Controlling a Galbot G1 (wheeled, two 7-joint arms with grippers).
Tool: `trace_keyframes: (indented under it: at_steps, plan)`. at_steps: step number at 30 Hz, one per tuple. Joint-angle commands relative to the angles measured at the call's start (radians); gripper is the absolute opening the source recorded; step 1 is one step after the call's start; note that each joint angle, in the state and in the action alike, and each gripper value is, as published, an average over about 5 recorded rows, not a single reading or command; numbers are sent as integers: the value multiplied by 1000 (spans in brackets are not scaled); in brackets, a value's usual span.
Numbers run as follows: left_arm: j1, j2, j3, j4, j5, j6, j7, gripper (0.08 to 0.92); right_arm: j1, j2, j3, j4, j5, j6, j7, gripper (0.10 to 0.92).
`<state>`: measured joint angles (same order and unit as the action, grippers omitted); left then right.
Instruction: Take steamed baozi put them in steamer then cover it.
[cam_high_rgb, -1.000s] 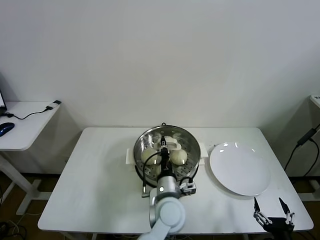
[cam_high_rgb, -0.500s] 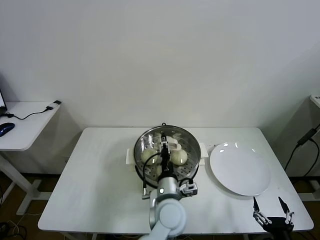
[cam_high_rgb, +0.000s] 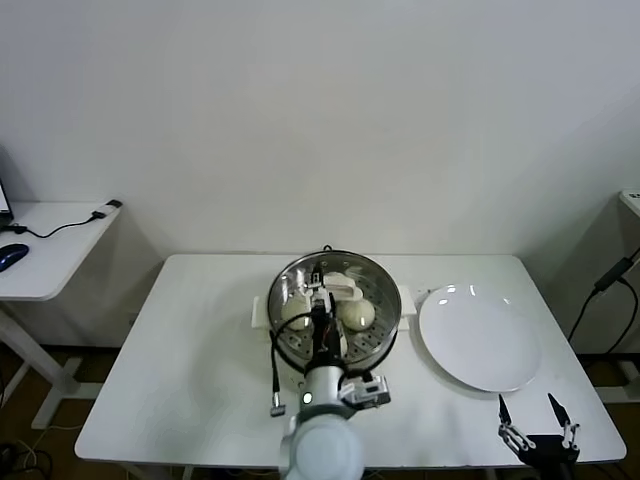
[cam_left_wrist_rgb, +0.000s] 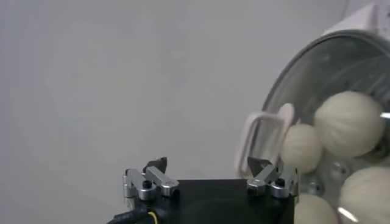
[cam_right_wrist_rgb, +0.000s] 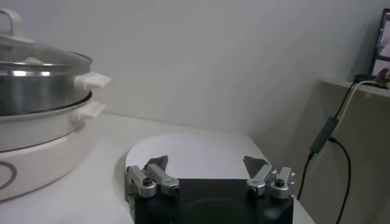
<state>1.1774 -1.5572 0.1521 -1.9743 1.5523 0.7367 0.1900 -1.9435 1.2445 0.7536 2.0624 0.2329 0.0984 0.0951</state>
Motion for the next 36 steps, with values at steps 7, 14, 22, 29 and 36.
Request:
trace_keyframes:
  at_steps: [7, 14, 22, 29, 36]
  plan:
    - [158, 162, -315, -242, -708, -141, -325, 823, 2, -8, -2, 13, 5, 49, -10, 823]
    - [254, 243, -802, -224, -1741, -462, -333, 823, 17, -45, -13, 23, 96, 148, -66, 823]
    - [434, 307, -896, -66, -2171, -735, -213, 823, 36, -69, -31, 15, 155, 193, -103, 823]
    - [465, 258, -835, -5, -2176, -792, -146, 823, 32, -82, -56, -2, 216, 199, -118, 823]
    - [477, 247, -809, 14, -2110, -808, -140, 823, 20, -96, -73, -25, 234, 201, -121, 823]
